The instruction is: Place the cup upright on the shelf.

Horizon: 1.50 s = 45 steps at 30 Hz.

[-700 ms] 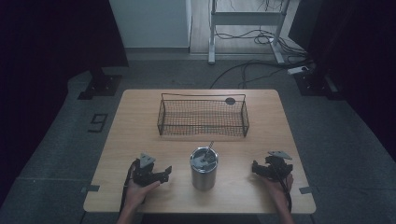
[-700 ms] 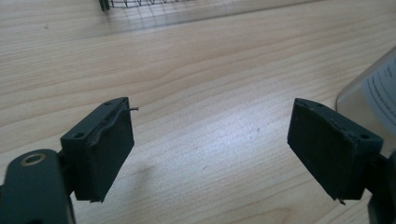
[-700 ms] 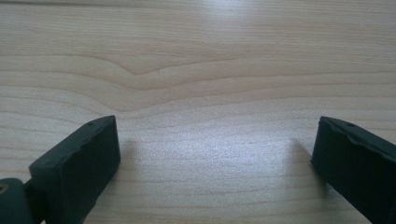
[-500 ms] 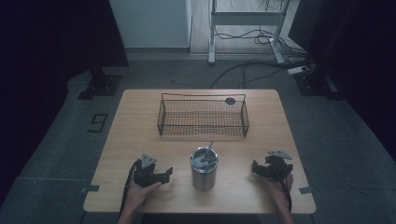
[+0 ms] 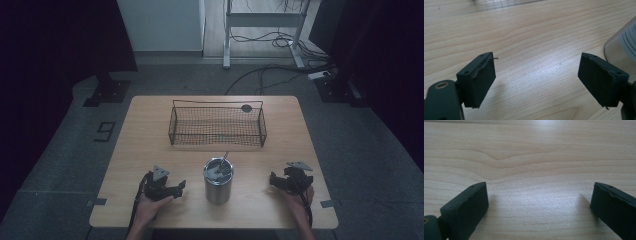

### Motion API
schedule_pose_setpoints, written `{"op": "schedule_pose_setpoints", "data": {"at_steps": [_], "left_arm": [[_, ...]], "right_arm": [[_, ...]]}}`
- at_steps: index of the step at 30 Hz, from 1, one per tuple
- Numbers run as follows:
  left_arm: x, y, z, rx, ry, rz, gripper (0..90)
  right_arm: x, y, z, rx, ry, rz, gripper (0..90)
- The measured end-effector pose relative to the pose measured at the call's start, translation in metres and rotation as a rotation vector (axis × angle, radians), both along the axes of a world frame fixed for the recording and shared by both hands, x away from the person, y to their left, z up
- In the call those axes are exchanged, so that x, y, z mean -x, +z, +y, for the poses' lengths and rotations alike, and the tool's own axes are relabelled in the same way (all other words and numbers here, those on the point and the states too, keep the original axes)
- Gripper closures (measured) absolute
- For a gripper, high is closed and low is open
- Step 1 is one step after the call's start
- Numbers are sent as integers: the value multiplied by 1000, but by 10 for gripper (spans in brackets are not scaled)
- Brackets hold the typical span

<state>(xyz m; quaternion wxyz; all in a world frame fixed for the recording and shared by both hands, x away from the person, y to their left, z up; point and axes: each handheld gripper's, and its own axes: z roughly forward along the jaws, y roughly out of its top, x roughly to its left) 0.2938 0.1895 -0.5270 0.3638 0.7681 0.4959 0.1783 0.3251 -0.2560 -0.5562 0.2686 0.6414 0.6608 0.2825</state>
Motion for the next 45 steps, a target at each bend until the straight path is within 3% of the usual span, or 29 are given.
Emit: {"op": "schedule_pose_setpoints", "data": {"at_steps": [13, 21, 32, 45], "left_arm": [[2, 5, 3, 25, 9, -10, 146], [7, 15, 1, 41, -8, -39, 146], [19, 32, -10, 66, -67, -78, 143], [29, 45, -20, 95, -103, -92, 141]], "right_arm": [[0, 0, 0, 0, 2, -1, 16], [0, 0, 0, 0, 2, -1, 16], [0, 0, 0, 0, 2, -1, 16], [-1, 0, -1, 2, 7, -1, 11]]}}
